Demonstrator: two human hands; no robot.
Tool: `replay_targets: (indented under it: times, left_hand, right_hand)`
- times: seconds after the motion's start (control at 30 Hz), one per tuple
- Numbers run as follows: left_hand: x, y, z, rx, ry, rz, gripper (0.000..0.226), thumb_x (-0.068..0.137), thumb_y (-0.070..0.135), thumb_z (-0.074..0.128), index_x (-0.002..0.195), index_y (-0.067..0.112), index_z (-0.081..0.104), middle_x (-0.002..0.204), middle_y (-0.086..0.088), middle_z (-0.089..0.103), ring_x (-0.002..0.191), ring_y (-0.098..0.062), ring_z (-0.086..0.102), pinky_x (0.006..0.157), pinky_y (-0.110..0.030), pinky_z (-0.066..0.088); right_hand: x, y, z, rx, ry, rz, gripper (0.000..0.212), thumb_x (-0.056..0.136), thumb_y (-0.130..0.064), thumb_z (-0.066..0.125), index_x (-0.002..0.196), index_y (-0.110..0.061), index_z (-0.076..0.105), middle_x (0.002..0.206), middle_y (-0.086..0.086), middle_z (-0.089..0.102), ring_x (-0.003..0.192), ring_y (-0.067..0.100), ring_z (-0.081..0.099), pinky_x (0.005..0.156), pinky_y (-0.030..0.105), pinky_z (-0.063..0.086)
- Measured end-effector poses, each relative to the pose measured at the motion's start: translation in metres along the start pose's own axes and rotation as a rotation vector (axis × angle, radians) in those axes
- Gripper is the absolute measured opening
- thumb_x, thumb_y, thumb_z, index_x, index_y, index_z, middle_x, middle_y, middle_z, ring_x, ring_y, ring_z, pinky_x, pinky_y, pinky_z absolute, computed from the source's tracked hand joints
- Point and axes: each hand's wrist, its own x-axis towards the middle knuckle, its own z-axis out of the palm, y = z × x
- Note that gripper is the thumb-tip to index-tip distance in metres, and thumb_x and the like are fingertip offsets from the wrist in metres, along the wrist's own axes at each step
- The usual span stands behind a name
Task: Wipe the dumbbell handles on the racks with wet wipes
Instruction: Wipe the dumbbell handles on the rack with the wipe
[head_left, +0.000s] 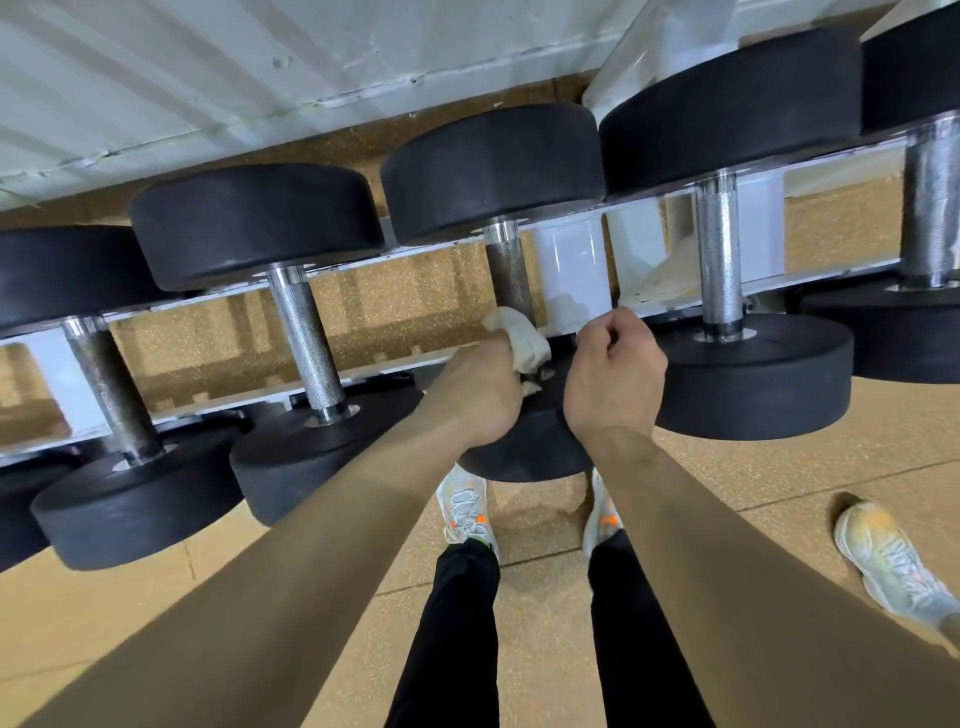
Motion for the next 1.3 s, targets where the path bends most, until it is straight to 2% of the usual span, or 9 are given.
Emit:
replay_targets:
  times: [0.1, 0.27, 0.4, 0.57, 0.73, 0.97, 1.03, 1.13, 1.3]
  left_hand:
    - [-0.047, 0.010, -0.010, -0.310, 0.167, 0.038, 0.017, 0.101, 0.023, 0.056, 0.091, 0.015, 0.066, 0.086, 0.000, 0.068, 0.086, -0.022, 0.063, 0.071, -0.035, 0.043]
    - [-0.074, 0.036, -0.013, -0.858, 0.169, 0.024, 0.019, 0.093, 0.014, 0.070, 0.110, 0.020, 0.073, 0.104, 0.000, 0.077, 0.102, -0.020, 0.072, 0.098, -0.049, 0.054]
    - [-0.064, 0.072, -0.009, -1.110, 0.029, 0.086, 0.039, 0.085, 0.003, 0.068, 0.123, 0.005, 0.065, 0.117, -0.013, 0.073, 0.111, -0.031, 0.069, 0.102, -0.050, 0.052]
    - [-0.043, 0.115, 0.005, -1.436, -0.135, 0.008, 0.042, 0.088, 0.008, 0.043, 0.126, 0.010, 0.060, 0.121, -0.012, 0.066, 0.120, -0.034, 0.062, 0.112, -0.051, 0.041]
    - [-0.020, 0.146, 0.040, -1.247, 0.061, -0.078, 0.045, 0.089, 0.045, 0.068, 0.126, 0.021, 0.063, 0.123, 0.000, 0.072, 0.113, -0.023, 0.069, 0.101, -0.043, 0.052]
    - [0.023, 0.165, 0.071, -0.946, 0.470, -0.133, 0.016, 0.092, 0.029, 0.072, 0.101, 0.017, 0.067, 0.091, -0.002, 0.075, 0.079, -0.024, 0.072, 0.076, -0.042, 0.061]
    - [0.033, 0.167, 0.076, -0.884, 0.514, -0.111, 0.027, 0.094, 0.034, 0.068, 0.107, 0.010, 0.064, 0.083, -0.003, 0.069, 0.068, -0.021, 0.061, 0.072, -0.036, 0.052]
    - [0.046, 0.166, 0.081, -0.768, 0.626, -0.069, 0.035, 0.089, 0.045, 0.066, 0.098, 0.011, 0.062, 0.094, -0.021, 0.068, 0.077, -0.038, 0.062, 0.076, -0.052, 0.055]
    - [0.061, 0.159, 0.087, -0.496, 0.567, -0.181, 0.043, 0.094, 0.050, 0.062, 0.122, 0.017, 0.057, 0.094, 0.000, 0.068, 0.090, -0.024, 0.065, 0.082, -0.039, 0.054]
  right_hand:
    - [-0.004, -0.005, -0.004, -0.053, -0.067, -0.069, 0.022, 0.095, -0.022, 0.041, 0.094, -0.015, 0.062, 0.100, 0.003, 0.062, 0.092, 0.023, 0.057, 0.086, 0.044, 0.050]
    - [-0.004, -0.027, -0.041, 0.424, -0.454, 0.143, 0.044, 0.093, -0.060, 0.037, 0.108, -0.034, 0.069, 0.105, -0.007, 0.071, 0.100, 0.014, 0.065, 0.090, 0.038, 0.051]
    - [0.017, -0.047, -0.097, 0.505, -0.605, 0.063, 0.028, 0.103, -0.042, 0.052, 0.100, -0.020, 0.068, 0.088, -0.004, 0.075, 0.084, 0.011, 0.071, 0.073, 0.027, 0.055]
    - [0.073, -0.045, -0.157, 0.375, -0.787, 0.172, 0.036, 0.093, -0.039, 0.070, 0.115, -0.011, 0.071, 0.109, 0.006, 0.077, 0.104, 0.022, 0.073, 0.090, 0.039, 0.057]
    - [0.119, -0.023, -0.185, 0.301, -0.697, 0.068, 0.016, 0.100, -0.018, 0.063, 0.112, -0.011, 0.071, 0.104, 0.007, 0.077, 0.095, 0.025, 0.075, 0.076, 0.036, 0.060]
    - [0.172, 0.007, -0.179, 0.157, -0.447, 0.016, 0.019, 0.101, -0.017, 0.054, 0.108, -0.017, 0.072, 0.098, 0.011, 0.076, 0.090, 0.027, 0.074, 0.084, 0.048, 0.061]
    - [0.185, 0.013, -0.172, 0.128, -0.374, -0.006, 0.017, 0.102, -0.024, 0.054, 0.107, -0.019, 0.070, 0.084, 0.003, 0.075, 0.078, 0.017, 0.073, 0.071, 0.032, 0.062]
    - [0.196, 0.016, -0.167, -0.070, -0.350, -0.210, 0.021, 0.104, -0.031, 0.050, 0.087, -0.027, 0.062, 0.058, -0.010, 0.054, 0.049, -0.002, 0.051, 0.048, 0.014, 0.037]
    - [0.218, 0.035, -0.153, -0.400, -0.363, -0.344, 0.035, 0.107, -0.043, 0.037, 0.105, -0.012, 0.053, 0.076, 0.007, 0.059, 0.080, 0.029, 0.057, 0.068, 0.037, 0.040]
